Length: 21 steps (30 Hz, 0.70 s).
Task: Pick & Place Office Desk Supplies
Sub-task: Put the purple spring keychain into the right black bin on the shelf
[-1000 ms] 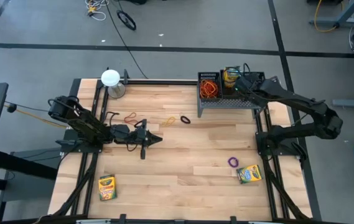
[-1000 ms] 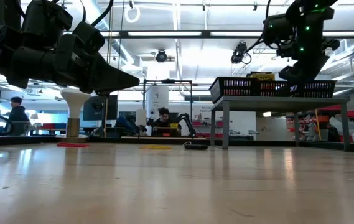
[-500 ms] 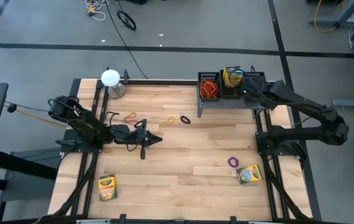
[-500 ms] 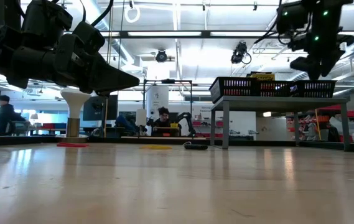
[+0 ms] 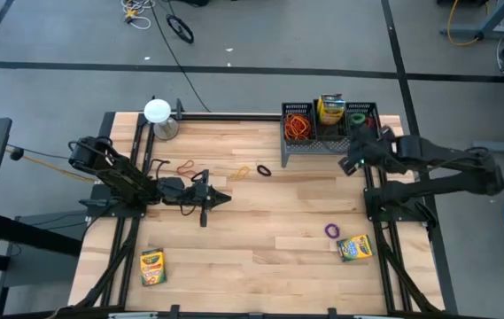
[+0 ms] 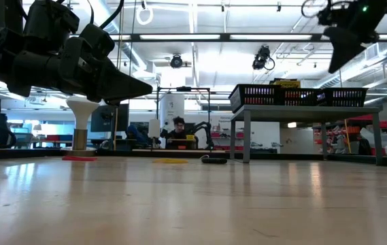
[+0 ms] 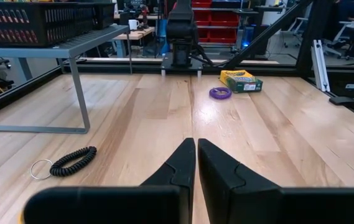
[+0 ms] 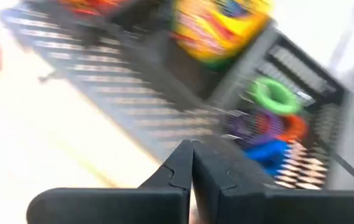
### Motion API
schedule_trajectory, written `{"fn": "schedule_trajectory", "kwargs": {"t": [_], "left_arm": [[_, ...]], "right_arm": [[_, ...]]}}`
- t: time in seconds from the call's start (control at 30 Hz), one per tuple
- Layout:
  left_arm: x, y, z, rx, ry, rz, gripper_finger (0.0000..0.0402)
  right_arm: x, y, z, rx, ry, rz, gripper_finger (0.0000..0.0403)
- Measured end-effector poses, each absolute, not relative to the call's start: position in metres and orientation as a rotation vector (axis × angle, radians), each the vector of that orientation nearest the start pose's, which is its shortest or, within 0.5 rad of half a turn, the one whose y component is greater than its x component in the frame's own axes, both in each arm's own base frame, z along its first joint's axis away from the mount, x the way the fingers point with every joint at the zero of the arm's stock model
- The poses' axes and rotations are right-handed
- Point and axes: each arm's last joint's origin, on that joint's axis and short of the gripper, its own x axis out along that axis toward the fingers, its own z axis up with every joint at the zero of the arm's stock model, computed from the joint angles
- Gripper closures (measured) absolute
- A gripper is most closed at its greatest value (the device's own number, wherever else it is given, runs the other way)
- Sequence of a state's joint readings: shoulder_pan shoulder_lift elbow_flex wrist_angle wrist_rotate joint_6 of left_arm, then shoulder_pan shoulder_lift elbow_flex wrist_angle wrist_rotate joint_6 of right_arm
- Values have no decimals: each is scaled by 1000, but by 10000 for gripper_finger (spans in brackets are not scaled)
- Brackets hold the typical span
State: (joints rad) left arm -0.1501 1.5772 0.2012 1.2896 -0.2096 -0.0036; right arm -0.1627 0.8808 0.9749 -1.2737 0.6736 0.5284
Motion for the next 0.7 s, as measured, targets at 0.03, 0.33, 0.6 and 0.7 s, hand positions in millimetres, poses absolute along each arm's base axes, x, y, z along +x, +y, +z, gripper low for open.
{"fn": "schedule_trajectory", "kwargs": {"t": [0.03, 0.33, 0.6, 0.7], "left_arm": [[222, -27, 131, 12, 85, 60, 378], [222, -27, 130, 12, 85, 60, 378], [222, -27, 131, 12, 84, 60, 378], [222, -27, 131, 12, 84, 60, 378]], "right_arm": [[123, -33, 306, 131, 919, -974, 388], [155, 25, 303, 42, 814, -618, 396], [176, 80, 278, -77, 942, -358, 388], [182, 95, 264, -61, 1021, -323, 387]]}}
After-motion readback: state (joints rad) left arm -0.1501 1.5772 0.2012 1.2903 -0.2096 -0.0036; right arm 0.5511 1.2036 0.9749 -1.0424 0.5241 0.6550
